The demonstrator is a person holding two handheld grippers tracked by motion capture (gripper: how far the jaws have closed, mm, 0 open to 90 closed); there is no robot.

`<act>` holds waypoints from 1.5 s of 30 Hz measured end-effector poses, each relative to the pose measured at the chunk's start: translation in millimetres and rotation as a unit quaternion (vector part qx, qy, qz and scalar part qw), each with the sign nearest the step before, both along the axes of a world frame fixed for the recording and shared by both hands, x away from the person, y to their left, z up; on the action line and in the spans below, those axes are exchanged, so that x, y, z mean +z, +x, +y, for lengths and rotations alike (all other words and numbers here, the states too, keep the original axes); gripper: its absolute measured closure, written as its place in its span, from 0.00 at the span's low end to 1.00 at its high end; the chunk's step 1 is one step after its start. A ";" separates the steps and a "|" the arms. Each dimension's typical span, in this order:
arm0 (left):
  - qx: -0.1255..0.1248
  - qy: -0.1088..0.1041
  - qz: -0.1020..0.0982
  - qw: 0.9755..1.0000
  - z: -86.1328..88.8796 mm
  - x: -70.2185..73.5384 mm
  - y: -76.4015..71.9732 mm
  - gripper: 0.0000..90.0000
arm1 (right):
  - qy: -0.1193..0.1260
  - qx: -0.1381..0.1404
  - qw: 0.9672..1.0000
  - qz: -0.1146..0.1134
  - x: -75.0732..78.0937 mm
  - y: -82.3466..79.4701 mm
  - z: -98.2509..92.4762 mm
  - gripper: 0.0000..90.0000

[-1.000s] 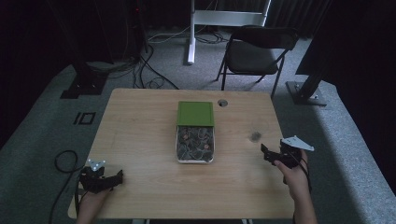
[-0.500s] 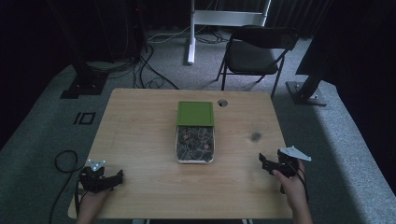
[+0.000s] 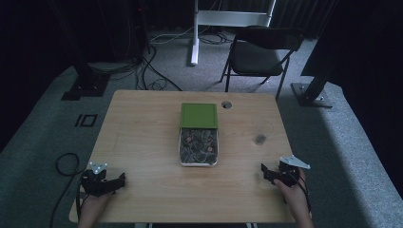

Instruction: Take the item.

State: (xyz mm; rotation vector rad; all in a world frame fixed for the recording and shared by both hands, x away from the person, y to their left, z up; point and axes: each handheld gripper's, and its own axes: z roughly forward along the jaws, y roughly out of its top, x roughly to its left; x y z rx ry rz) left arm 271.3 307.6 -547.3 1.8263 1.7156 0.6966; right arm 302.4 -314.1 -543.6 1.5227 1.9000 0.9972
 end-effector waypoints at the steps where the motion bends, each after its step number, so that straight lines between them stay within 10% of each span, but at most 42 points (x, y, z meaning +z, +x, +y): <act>1: 0.001 -0.001 -0.001 1.000 -0.1 -0.1 0.0 0.02 | -0.001 0.000 1.000 0.002 -1.2 -0.8 -0.6 0.15; 45: 0.000 0.000 0.000 1.000 0.0 0.0 0.0 0.02 | -0.035 0.019 0.998 0.046 -8.8 -18.1 -5.9 0.14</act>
